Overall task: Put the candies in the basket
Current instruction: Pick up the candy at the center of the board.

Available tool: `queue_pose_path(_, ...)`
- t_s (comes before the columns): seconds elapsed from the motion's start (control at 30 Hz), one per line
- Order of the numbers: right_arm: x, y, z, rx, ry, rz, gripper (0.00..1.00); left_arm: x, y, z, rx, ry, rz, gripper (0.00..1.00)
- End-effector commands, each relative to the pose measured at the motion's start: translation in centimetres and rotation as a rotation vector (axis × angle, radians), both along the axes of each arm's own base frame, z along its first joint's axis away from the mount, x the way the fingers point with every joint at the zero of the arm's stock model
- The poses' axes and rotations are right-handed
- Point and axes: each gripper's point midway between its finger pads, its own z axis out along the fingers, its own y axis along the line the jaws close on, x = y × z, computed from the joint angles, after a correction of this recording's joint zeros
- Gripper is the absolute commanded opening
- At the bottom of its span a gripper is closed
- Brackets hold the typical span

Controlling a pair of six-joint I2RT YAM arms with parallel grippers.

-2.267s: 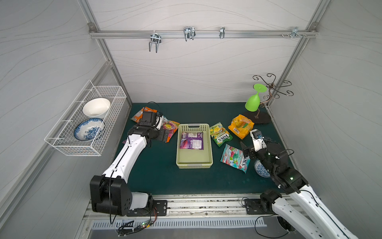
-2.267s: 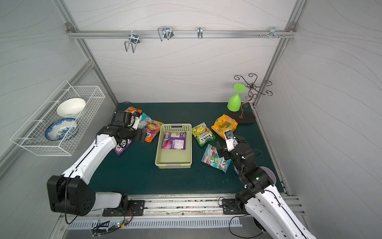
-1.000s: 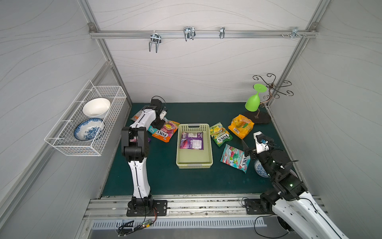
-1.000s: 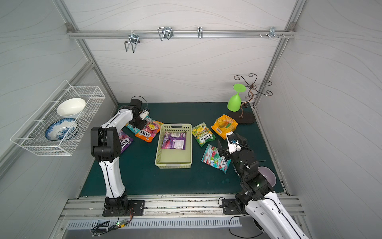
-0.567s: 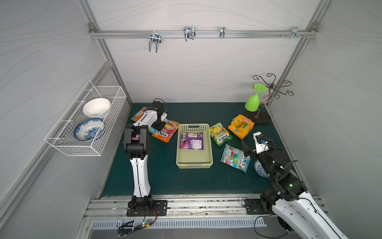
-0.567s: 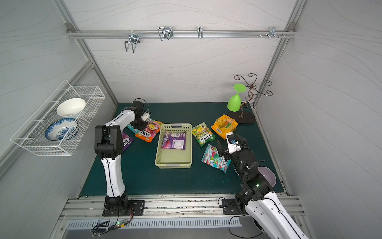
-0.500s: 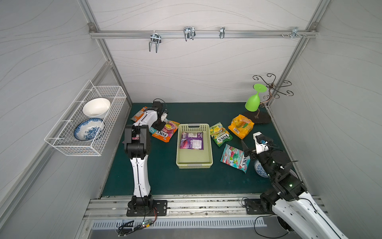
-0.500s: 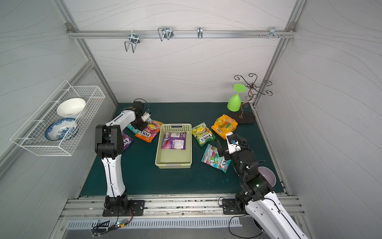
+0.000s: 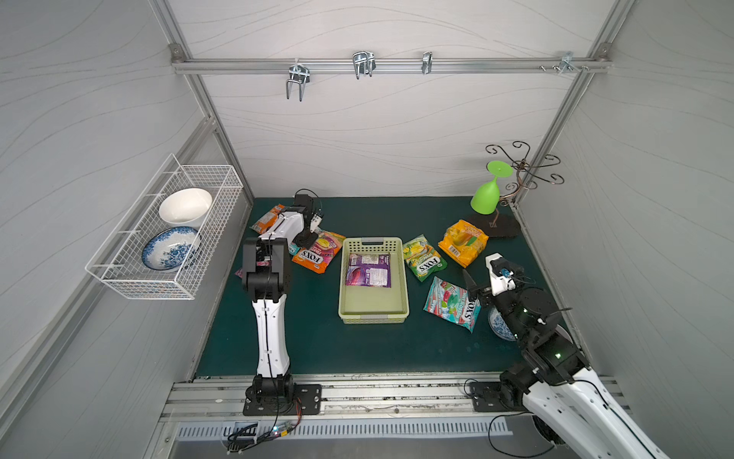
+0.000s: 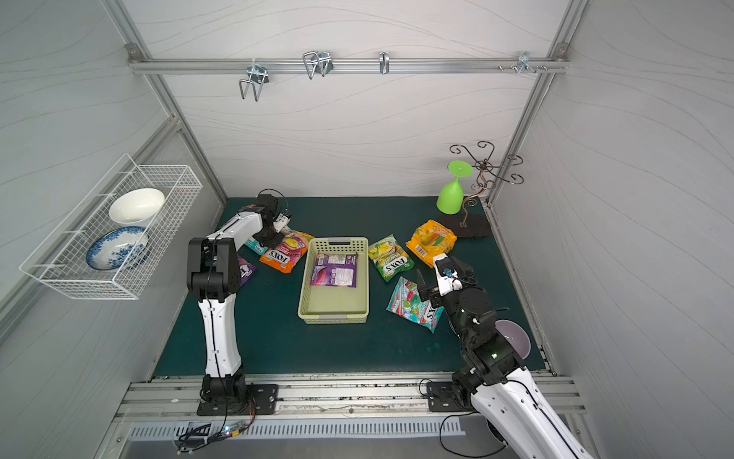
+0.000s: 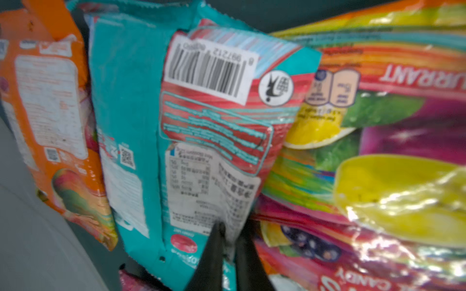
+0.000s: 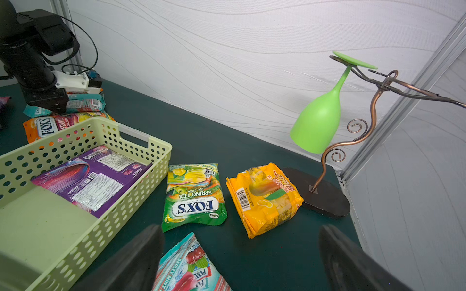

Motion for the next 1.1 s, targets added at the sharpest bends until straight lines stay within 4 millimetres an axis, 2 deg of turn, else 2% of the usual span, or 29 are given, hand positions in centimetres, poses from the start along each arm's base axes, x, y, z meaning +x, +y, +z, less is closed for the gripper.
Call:
queue_pose_path(0.0, 0.2, -0.2, 0.4, -0.003, -0.026, -0.012, 0.99, 1.2, 0.5, 1.2, 0.005, -0.047, 0.012, 0.00)
queue_pose_path(0.2, 0.0, -0.2, 0.5, 0.004, -0.029, -0.006, 0.99, 1.1, 0.4, 4.3, 0.004, -0.113, 0.003, 0.00)
queue_pose_path(0.37, 0.0, 0.2, 0.6, 0.006, -0.023, 0.013, 0.99, 0.7, 0.2, 8.0, 0.004, -0.189, -0.031, 0.00)
queue_pose_path(0.5, 0.1, -0.3, 0.6, 0.002, -0.033, -0.014, 0.99, 0.3, 0.2, 11.0, 0.007, -0.234, -0.043, 0.00)
queue_pose_path(0.67, -0.1, 0.1, 0.6, 0.008, -0.026, 0.013, 0.99, -0.6, -0.7, 14.7, -0.016, -0.294, -0.082, 0.00)
queue_pose_path(0.83, 0.1, -0.1, 0.5, -0.001, -0.024, -0.002, 0.99, -2.8, -2.6, 18.0, -0.080, -0.315, -0.133, 0.00)
queue_pose_path(1.07, 0.2, -0.1, 0.5, -0.003, -0.028, -0.006, 0.99, -6.9, -6.3, 20.5, -0.120, -0.291, -0.238, 0.00)
